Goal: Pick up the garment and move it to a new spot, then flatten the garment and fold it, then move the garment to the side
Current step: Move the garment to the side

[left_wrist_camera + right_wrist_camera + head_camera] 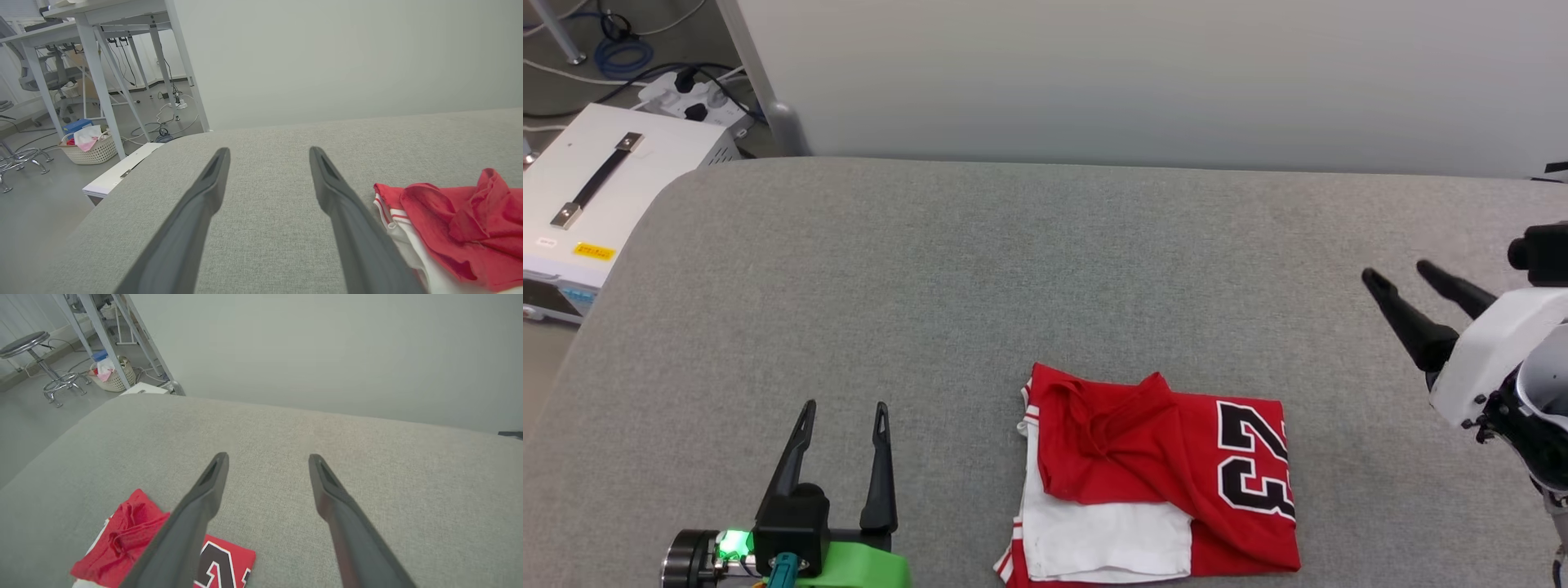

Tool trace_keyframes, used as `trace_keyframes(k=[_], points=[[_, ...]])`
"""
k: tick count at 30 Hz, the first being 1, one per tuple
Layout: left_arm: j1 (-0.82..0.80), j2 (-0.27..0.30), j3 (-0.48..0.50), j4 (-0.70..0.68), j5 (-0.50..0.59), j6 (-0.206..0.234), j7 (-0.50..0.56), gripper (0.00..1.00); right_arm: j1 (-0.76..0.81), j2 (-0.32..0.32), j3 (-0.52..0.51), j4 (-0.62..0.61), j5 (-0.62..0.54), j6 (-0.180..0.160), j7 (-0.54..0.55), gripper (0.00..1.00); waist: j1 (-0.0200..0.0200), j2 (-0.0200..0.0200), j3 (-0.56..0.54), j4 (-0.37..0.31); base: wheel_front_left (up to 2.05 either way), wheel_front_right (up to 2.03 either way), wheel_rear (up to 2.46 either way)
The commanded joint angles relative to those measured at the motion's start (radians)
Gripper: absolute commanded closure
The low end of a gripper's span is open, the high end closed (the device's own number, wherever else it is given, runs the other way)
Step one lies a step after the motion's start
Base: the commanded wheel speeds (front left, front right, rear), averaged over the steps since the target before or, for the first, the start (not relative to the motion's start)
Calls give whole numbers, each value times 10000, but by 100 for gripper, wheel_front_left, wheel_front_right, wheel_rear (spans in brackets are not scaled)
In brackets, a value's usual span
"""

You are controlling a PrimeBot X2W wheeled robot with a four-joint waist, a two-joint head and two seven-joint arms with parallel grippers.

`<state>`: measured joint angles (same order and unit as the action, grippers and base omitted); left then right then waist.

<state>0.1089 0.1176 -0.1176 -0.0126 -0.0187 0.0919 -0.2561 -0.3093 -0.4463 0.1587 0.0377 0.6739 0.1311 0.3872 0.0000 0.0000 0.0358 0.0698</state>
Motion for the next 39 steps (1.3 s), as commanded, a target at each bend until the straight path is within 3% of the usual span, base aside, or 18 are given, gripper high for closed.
trace_keyframes(k=[1,6,12,28,35,36,37,39], points=[[-188,-69,28,7,-6,-30,-57,0,-151,-214,184,124,508,-4,640,0,0,0,155,143,0,0,0],[-335,-112,34,-8,-8,-35,-57,0,-90,-855,893,337,2162,-4,3018,0,0,0,433,326,0,0,0],[-588,-164,-49,-54,20,-95,-57,0,294,-1033,1567,511,2805,-4,3985,0,0,0,834,573,0,0,0],[-1240,-209,-223,-48,104,-165,-57,0,274,-99,3477,2344,3066,-4,3235,0,0,0,1810,1060,0,0,0],[-1294,-207,-246,3,105,-126,-57,0,88,-141,4225,2600,3357,-4,2391,0,0,0,1804,1104,0,0,0],[-1281,-211,-246,17,97,-117,-57,0,28,-201,4260,2594,3347,-4,2201,76,0,0,1773,1093,0,0,0],[-1260,-215,-245,35,87,-108,-57,0,-26,-262,4307,2598,3400,-4,2030,100,0,0,1733,1076,0,0,0],[-1213,-224,-250,68,76,-94,-57,0,-142,-396,4349,2535,3515,-4,1708,100,0,0,1635,1037,0,0,0]])
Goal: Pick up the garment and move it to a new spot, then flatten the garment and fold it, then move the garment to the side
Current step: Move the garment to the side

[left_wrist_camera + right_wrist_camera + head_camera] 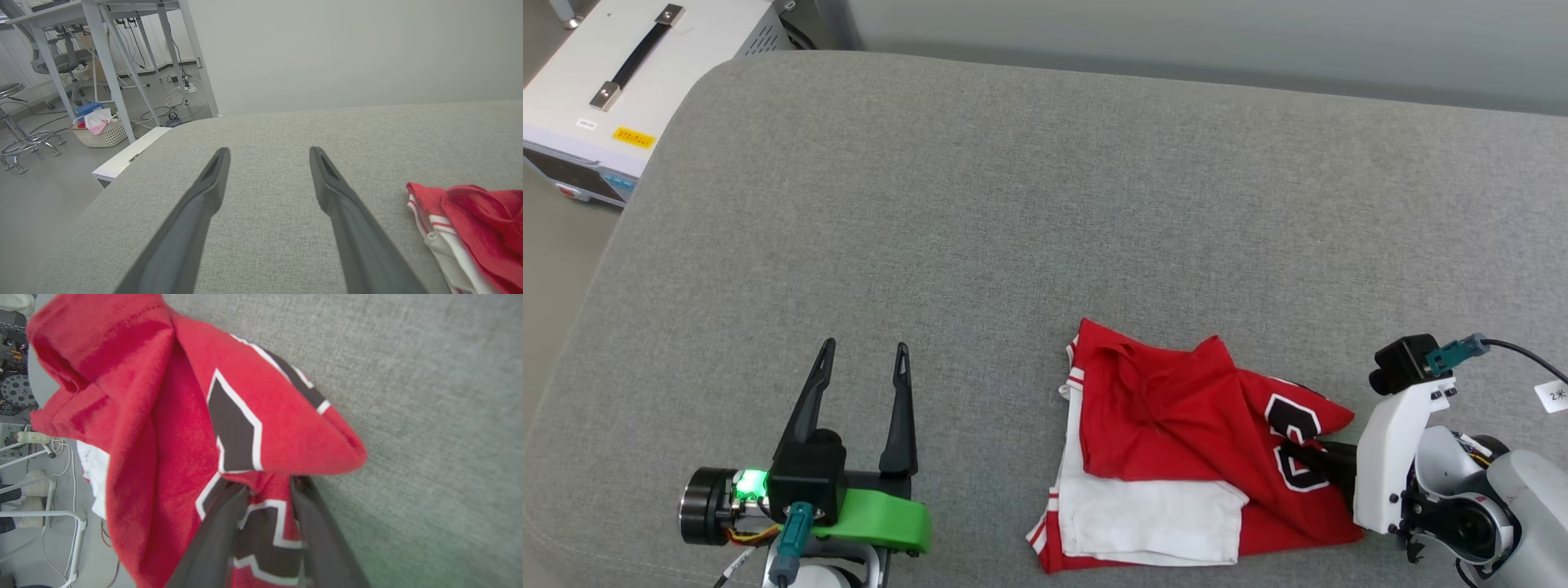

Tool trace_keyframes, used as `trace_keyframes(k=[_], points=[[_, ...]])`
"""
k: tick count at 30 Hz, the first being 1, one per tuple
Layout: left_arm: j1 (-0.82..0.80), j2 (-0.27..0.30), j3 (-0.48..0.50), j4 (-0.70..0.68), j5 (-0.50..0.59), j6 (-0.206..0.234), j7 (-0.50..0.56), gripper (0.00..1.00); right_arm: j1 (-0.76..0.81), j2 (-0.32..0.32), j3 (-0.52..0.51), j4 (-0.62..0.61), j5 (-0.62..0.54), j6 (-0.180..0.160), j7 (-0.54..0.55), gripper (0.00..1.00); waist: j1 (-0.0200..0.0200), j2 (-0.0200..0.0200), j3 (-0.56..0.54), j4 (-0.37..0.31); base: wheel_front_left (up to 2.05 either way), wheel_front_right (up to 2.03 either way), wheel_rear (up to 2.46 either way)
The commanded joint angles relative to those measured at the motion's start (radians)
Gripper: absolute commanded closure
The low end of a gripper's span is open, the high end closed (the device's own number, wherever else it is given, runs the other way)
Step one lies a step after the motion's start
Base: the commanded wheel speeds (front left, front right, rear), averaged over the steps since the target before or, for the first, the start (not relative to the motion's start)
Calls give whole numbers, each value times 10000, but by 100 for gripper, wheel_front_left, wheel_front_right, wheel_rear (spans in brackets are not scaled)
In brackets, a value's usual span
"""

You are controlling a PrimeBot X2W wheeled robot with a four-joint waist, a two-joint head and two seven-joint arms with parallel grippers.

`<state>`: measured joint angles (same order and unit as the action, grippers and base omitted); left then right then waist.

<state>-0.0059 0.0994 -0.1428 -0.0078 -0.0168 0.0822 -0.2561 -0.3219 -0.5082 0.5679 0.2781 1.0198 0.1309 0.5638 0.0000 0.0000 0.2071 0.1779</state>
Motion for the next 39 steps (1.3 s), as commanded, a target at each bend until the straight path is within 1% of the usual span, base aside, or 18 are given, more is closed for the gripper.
trace_keyframes(k=[1,6,12,18,25,29,32,36,39], points=[[-45,-47,-8,26,48,2,-57,0,-77,146,269,90,66,-2,-226,100,0,0,-126,-64,0,0,0],[112,-51,1,29,29,14,-57,0,-380,-375,295,-415,81,-2,-1104,100,0,0,-402,-267,0,0,0],[359,-31,68,2,9,45,-57,0,-796,-1233,379,-1046,-542,-2,-1916,100,0,0,-709,-821,0,0,0],[480,-43,110,-67,-11,58,-57,0,-1254,-1911,524,-1557,-1131,-2,-2099,100,0,0,-794,-1669,0,0,0],[419,-66,141,-137,3,72,-57,0,-1719,-2407,471,-1853,-1446,-2,-2160,100,0,0,-737,-2714,0,0,0],[310,-46,187,-190,23,69,-57,0,-1942,-2504,351,-1765,-1523,-2,-2169,100,0,0,-492,-3203,0,0,0],[156,16,224,-300,71,68,-57,0,-2222,-2631,231,-1557,-1614,-2,-2207,100,0,0,-97,-3498,0,0,0],[-183,167,278,-499,145,55,-57,0,-2756,-2925,28,-1046,-1906,-2,-2295,100,0,0,641,-3653,0,0,0],[-614,343,330,-645,193,5,-57,0,-3207,-3163,-374,-509,-2025,-2,-2490,100,0,0,1377,-3592,0,0,0]])
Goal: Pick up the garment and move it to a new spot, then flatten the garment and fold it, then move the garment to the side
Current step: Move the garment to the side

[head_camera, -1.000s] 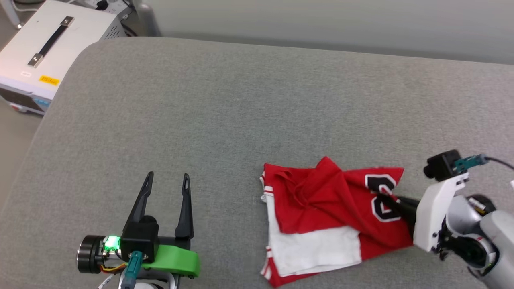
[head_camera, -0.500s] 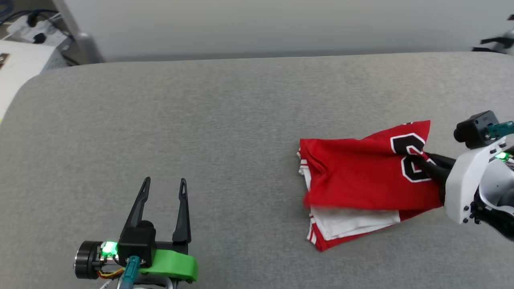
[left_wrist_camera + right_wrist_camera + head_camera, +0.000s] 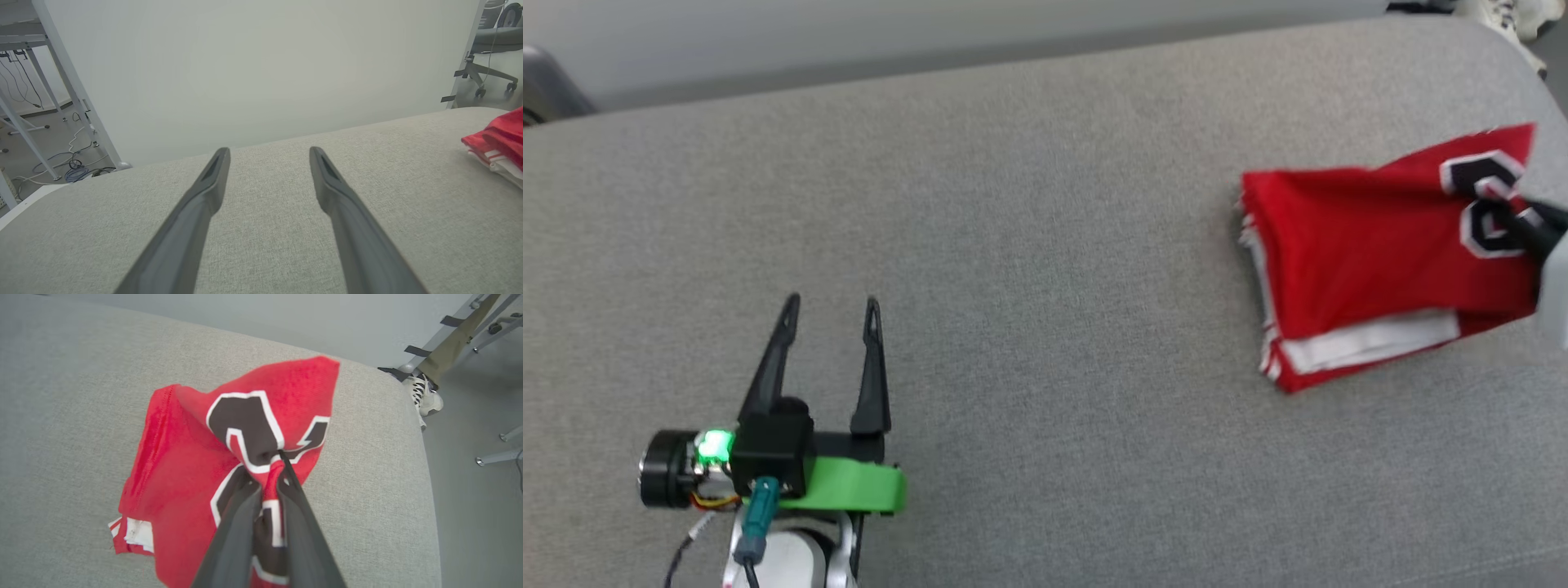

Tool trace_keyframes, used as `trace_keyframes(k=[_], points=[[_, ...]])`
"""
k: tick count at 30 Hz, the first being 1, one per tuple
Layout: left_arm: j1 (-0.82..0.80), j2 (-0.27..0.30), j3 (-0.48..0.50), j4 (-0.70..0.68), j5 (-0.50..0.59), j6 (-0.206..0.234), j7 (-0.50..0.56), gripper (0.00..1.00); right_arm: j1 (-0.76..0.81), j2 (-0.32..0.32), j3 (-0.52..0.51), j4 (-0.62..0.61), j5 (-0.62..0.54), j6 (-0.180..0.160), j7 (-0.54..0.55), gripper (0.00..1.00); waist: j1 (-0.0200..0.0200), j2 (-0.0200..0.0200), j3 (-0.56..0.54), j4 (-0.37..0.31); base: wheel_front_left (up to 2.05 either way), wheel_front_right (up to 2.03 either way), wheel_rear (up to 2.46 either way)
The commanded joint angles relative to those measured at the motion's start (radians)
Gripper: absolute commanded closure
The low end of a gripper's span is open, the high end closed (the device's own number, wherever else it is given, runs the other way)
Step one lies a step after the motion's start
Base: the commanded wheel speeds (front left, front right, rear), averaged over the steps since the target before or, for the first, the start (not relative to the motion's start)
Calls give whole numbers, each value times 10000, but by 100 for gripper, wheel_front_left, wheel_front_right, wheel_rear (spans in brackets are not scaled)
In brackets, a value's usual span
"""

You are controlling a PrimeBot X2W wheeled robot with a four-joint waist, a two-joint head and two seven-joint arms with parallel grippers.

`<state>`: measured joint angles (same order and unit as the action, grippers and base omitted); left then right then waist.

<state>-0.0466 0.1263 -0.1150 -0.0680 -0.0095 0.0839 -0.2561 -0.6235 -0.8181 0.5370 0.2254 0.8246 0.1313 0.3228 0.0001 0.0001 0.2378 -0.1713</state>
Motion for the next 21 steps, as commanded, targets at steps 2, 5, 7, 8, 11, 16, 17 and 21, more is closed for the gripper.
trace_keyframes(k=[2,5,7,8,11,16,17,21], points=[[-527,162,20,-97,158,-63,-57,0,-474,-280,-275,419,-297,-6,-230,100,-1,-1,1467,30,0,0,0],[-963,273,-68,-155,203,-138,-57,0,-814,-636,-426,1042,-608,-6,-314,100,-1,-1,1982,252,0,0,0],[-1206,325,-115,-241,221,-154,-57,0,-1077,-889,-538,1481,-725,-6,-359,100,-1,-1,2320,378,0,0,0],[-1332,342,-152,-286,232,-157,-57,0,-1212,-1016,-609,1750,-776,-6,-370,100,-1,-1,2503,457,0,0,0],[-1618,369,-250,-420,253,-146,-57,0,-1538,-1284,-804,2428,-1009,-6,-405,100,-1,-1,2925,626,0,0,0],[-1956,420,-413,-697,311,-50,-57,0,-2095,-1556,-1318,3482,-1434,-6,-586,100,-1,-1,3586,858,0,0,0],[-2000,436,-437,-720,318,-31,-57,0,-2184,-1565,-1442,3667,-1482,-6,-636,100,-1,-1,3668,897,0,0,0],[-2141,499,-530,-817,305,40,-57,0,-2490,-1682,-1840,4497,-1854,-6,-827,100,-1,-1,3983,1072,0,0,0]])
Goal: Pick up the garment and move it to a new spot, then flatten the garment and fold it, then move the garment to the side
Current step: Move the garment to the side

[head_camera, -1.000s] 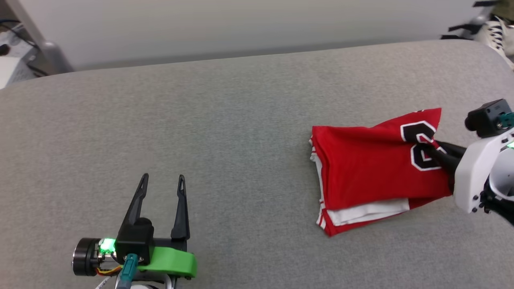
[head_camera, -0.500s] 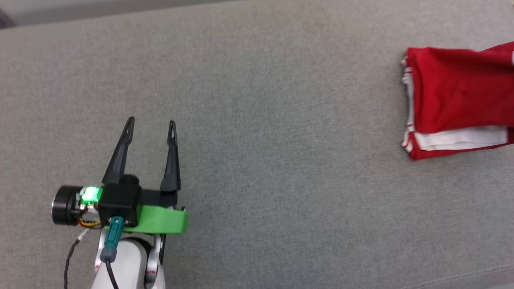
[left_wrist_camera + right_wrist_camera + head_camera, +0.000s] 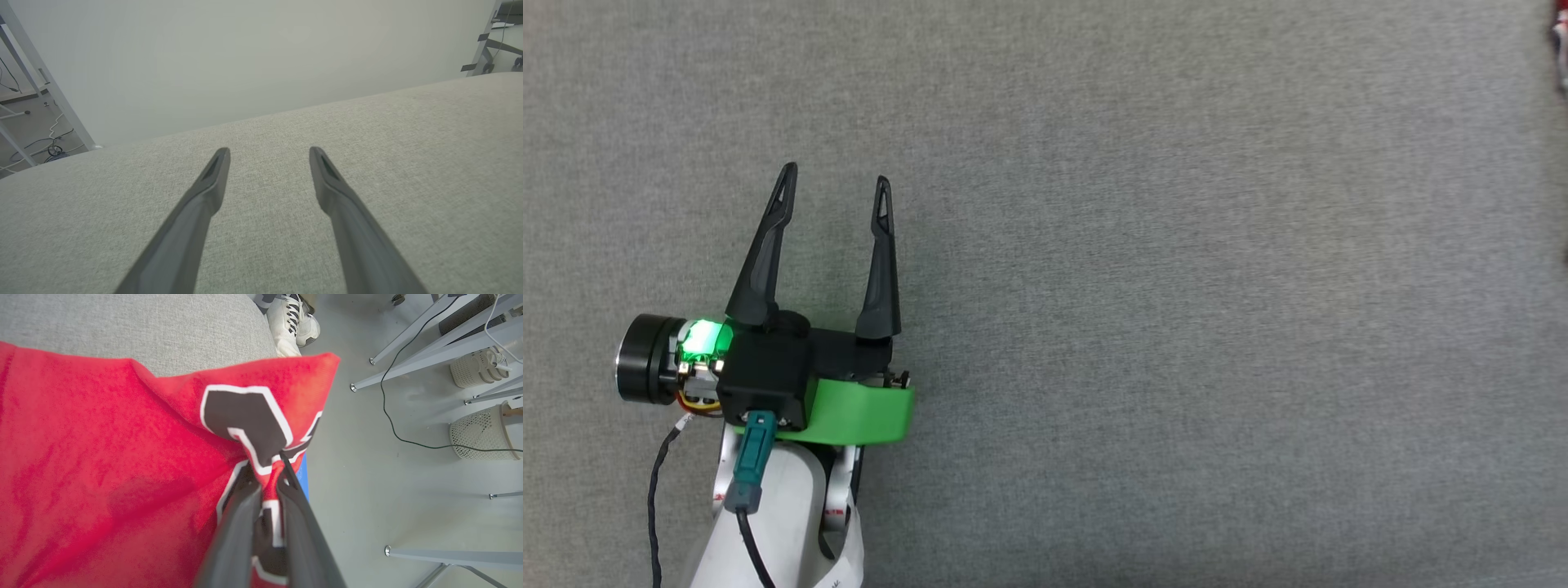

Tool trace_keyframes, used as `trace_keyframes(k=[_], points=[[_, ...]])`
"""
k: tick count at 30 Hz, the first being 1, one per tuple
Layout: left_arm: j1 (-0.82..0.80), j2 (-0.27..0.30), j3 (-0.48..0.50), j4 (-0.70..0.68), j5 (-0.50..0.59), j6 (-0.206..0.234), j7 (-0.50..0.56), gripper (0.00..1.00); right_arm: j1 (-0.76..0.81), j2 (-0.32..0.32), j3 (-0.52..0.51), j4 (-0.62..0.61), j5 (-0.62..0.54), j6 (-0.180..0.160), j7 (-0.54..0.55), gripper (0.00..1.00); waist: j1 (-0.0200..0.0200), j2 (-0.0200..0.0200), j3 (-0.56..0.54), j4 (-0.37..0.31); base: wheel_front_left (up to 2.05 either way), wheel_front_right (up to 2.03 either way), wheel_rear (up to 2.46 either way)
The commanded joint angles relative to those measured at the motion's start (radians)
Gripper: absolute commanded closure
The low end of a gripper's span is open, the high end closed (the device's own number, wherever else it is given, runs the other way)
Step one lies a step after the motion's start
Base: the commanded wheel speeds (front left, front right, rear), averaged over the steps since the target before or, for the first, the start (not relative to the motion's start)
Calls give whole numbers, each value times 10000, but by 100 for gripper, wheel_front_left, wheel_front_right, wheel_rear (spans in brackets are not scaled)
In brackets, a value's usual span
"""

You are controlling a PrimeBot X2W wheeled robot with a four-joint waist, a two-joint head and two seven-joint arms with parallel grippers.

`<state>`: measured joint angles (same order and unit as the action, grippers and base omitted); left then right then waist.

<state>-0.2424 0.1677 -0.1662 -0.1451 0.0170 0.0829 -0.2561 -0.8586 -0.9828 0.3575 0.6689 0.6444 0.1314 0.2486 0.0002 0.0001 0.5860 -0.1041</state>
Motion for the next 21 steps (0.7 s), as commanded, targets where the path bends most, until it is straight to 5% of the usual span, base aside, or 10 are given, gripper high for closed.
trace_keyframes(k=[1,6,8,9,21], points=[[-212,92,-40,-60,28,73,-57,0,-204,-18,-164,302,-99,-7,-134,100,-2,-1,566,442,0,0,0],[-258,94,-148,23,-43,165,-57,0,-381,192,-449,1174,-483,-7,-475,100,-2,-1,509,551,0,0,0],[-229,91,-162,87,-87,206,-57,0,-424,355,-568,1491,-630,-7,-664,44,-2,-1,363,568,0,0,0],[-192,86,-163,119,-111,235,-57,0,-430,455,-618,1635,-700,-7,-776,0,-2,-1,261,571,0,0,0],[797,-75,-167,553,-395,385,-57,0,185,1097,-1355,2221,-1516,-7,-3617,0,-2,-1,-1940,747,0,0,0]])
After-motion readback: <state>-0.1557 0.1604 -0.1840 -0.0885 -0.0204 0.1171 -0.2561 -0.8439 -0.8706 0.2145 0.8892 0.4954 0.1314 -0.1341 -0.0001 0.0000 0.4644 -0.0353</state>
